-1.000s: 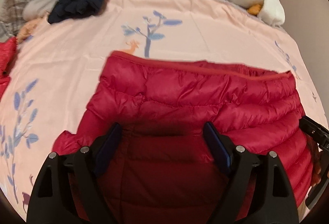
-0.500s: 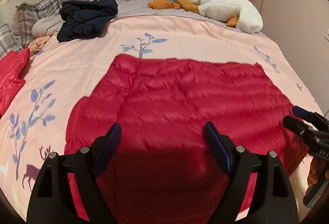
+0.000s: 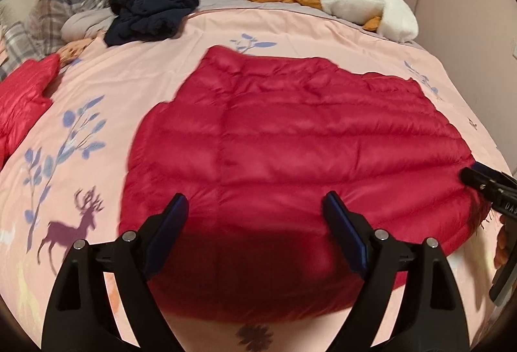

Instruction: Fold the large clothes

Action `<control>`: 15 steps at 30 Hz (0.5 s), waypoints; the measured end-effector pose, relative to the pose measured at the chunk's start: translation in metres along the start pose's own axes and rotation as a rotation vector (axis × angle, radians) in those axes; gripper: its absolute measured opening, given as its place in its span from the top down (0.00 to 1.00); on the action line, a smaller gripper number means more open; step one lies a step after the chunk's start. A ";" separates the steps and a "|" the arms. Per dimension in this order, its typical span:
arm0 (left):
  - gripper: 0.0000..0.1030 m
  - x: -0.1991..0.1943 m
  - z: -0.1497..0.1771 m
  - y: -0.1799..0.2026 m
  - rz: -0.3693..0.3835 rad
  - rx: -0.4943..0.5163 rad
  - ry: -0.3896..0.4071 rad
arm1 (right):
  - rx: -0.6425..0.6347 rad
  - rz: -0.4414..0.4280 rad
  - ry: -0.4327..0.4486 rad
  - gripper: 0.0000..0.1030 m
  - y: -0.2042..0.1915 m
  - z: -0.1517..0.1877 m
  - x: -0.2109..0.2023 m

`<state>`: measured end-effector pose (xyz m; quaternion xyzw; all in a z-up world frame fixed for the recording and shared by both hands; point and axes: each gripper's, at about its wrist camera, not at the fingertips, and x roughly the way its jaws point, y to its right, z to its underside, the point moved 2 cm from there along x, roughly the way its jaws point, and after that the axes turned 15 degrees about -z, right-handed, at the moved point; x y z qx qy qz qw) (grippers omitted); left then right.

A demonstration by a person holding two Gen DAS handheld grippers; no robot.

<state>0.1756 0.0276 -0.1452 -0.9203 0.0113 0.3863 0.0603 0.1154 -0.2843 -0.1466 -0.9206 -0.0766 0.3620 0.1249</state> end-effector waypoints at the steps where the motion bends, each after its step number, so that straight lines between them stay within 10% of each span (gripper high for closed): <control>1: 0.16 -0.001 0.001 -0.002 -0.002 -0.003 -0.004 | 0.011 0.013 0.000 0.15 0.005 0.002 -0.003; 15: 0.16 -0.026 0.010 0.019 0.024 -0.002 0.041 | -0.064 -0.096 0.028 0.15 -0.057 0.016 0.006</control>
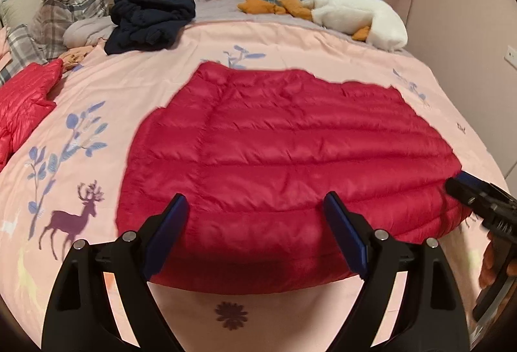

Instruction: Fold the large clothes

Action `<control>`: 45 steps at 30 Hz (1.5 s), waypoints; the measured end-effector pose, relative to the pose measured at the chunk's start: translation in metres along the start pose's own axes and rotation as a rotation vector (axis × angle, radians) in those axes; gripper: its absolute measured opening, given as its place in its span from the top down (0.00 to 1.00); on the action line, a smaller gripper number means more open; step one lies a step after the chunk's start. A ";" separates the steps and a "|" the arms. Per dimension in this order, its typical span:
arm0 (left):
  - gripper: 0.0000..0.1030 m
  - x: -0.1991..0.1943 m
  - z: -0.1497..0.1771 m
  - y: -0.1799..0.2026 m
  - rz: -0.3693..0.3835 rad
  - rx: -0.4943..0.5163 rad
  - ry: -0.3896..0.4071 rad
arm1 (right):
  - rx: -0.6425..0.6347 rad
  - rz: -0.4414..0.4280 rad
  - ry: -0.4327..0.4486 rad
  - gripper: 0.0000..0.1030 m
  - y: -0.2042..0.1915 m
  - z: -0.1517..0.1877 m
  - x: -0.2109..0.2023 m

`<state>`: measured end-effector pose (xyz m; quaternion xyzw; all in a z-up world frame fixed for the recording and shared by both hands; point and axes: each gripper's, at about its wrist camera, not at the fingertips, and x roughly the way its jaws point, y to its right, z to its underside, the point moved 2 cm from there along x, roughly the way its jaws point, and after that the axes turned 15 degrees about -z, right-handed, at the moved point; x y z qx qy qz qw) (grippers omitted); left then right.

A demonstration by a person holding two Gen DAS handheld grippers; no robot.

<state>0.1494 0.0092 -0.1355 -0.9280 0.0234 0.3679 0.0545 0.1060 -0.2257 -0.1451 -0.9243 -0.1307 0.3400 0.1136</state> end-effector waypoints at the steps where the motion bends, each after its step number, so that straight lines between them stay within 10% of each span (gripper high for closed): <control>1: 0.16 0.003 0.002 0.001 -0.005 0.002 -0.006 | -0.016 0.011 -0.010 0.13 -0.002 0.002 0.005; 16: 0.12 -0.030 0.009 -0.040 -0.186 0.011 0.030 | 0.073 0.204 0.028 0.10 0.041 0.006 -0.064; 33: 0.01 -0.146 -0.022 -0.036 -0.159 -0.036 0.181 | -0.035 0.122 0.113 0.02 -0.057 -0.022 -0.133; 45: 0.01 -0.179 -0.009 -0.017 -0.175 -0.023 0.137 | -0.034 0.071 0.072 0.02 -0.090 0.001 -0.142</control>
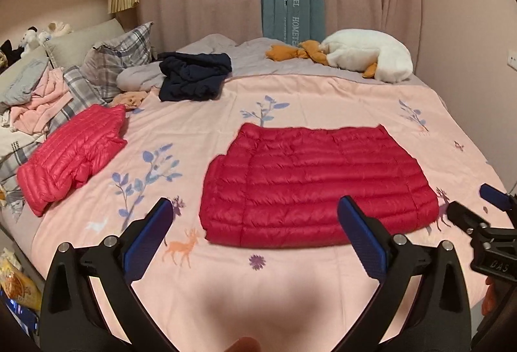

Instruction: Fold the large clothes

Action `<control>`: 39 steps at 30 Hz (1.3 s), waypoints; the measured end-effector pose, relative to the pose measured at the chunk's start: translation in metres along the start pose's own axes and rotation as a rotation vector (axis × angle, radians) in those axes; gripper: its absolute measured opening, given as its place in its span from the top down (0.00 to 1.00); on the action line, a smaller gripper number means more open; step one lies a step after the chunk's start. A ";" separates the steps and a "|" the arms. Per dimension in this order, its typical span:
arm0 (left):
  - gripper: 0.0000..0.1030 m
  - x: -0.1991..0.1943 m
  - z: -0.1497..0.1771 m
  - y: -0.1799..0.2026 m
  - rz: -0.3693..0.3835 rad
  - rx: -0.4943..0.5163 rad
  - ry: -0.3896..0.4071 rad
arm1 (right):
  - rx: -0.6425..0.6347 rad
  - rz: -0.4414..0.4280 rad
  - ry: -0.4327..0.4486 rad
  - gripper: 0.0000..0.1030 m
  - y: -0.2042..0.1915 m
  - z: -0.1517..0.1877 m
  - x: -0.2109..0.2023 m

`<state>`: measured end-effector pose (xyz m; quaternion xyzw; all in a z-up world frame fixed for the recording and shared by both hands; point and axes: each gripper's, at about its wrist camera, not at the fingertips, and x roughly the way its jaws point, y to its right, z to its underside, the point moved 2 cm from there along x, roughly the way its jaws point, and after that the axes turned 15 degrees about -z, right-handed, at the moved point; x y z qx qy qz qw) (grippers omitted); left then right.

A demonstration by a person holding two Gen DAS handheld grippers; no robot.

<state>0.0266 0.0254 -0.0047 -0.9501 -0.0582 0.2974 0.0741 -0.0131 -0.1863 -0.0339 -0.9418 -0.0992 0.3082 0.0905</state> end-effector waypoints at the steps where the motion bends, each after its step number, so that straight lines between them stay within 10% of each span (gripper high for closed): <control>1: 0.01 0.001 0.003 0.000 0.007 -0.003 -0.010 | 0.004 0.002 -0.007 0.02 0.000 0.003 0.002; 39: 0.01 0.010 0.028 0.011 0.030 0.013 -0.093 | 0.026 -0.011 -0.039 0.02 -0.006 0.022 0.014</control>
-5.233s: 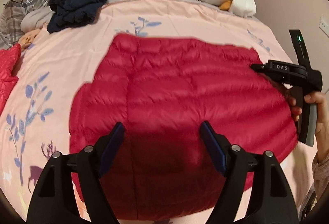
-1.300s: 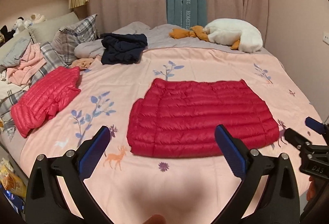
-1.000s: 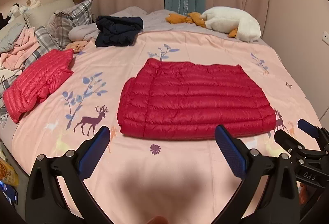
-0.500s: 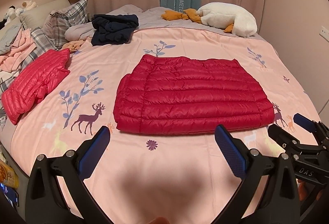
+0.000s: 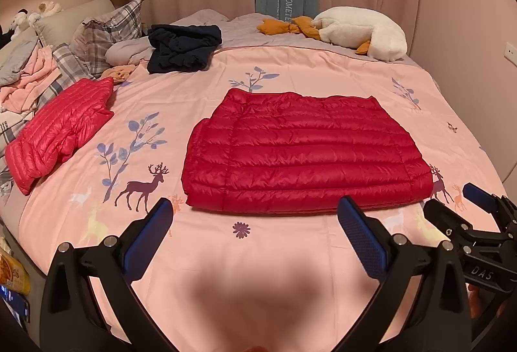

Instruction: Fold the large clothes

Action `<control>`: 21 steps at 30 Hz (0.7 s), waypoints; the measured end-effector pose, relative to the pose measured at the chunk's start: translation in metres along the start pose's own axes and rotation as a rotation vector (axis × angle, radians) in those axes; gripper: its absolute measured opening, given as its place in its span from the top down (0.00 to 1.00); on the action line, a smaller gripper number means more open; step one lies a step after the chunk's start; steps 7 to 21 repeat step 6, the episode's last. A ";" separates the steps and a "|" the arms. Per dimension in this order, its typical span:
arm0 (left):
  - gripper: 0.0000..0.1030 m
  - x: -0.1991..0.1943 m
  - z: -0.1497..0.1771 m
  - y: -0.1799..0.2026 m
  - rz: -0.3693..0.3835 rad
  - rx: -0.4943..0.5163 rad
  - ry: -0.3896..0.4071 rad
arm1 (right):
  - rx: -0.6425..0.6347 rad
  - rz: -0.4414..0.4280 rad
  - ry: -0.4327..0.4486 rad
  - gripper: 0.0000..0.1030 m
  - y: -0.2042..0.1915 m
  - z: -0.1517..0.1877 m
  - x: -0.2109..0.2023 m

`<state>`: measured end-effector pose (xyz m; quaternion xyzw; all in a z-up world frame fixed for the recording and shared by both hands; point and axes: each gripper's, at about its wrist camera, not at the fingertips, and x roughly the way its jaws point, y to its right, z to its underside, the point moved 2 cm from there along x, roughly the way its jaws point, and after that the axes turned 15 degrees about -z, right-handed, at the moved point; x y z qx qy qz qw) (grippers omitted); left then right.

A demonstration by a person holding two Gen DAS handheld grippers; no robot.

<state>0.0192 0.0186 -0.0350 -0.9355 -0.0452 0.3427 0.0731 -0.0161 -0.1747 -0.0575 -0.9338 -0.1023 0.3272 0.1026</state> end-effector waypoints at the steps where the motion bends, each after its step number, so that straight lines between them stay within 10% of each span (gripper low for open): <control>1: 0.01 0.000 0.000 0.000 0.000 -0.002 -0.001 | -0.001 -0.002 0.002 0.02 -0.001 0.000 -0.001; 21: 0.01 0.000 -0.001 -0.002 0.001 -0.010 -0.003 | -0.006 -0.007 0.007 0.02 -0.004 -0.001 -0.002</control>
